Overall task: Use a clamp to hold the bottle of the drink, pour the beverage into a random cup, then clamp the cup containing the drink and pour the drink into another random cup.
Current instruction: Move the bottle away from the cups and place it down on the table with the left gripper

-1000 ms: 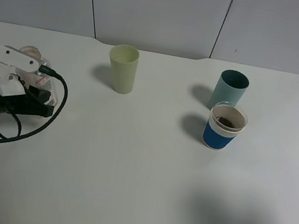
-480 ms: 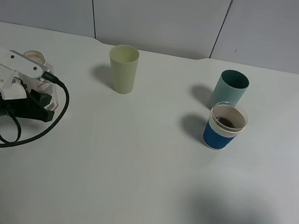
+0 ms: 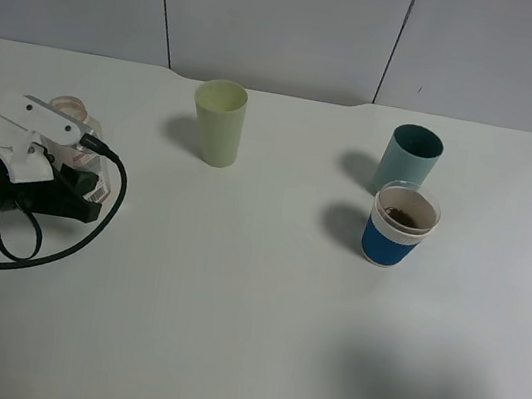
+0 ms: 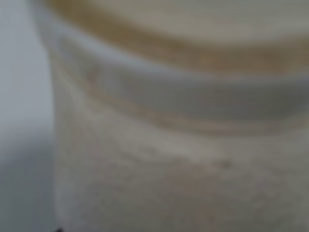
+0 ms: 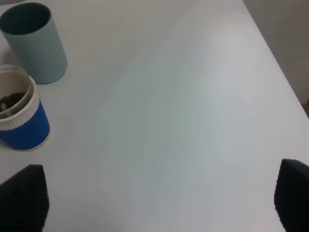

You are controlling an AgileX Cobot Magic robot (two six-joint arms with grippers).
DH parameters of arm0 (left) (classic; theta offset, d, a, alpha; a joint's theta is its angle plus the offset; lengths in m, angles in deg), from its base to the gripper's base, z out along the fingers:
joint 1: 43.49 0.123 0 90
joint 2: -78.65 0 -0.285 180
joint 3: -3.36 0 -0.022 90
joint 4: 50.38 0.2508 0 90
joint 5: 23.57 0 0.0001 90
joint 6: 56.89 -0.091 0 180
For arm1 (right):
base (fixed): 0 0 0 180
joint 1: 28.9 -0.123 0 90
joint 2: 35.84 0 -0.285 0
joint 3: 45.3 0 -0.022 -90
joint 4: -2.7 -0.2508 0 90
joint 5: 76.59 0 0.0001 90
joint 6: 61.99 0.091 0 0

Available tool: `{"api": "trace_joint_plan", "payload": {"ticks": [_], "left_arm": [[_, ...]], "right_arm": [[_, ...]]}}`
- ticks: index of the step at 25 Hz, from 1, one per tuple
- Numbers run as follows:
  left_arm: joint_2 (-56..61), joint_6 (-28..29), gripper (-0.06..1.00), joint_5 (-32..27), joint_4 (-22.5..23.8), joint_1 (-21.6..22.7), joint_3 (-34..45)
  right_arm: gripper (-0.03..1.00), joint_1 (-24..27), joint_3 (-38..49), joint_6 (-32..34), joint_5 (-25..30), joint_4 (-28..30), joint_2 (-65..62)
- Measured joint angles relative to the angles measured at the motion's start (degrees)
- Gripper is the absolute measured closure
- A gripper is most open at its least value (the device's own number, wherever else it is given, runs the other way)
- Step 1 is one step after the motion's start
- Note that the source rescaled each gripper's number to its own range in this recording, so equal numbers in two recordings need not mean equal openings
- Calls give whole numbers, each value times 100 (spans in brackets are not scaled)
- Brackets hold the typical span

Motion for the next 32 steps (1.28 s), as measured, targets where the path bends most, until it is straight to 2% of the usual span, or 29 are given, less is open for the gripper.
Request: {"api": "trace_joint_plan", "payload": {"ticks": [4,32], "left_arm": [[0,245,92,76,0,0,0],[0,402,92,130,427,0,0]], "right_arm": [[17,0,0,0,0,0,0],[17,0,0,0,0,0,0]]}}
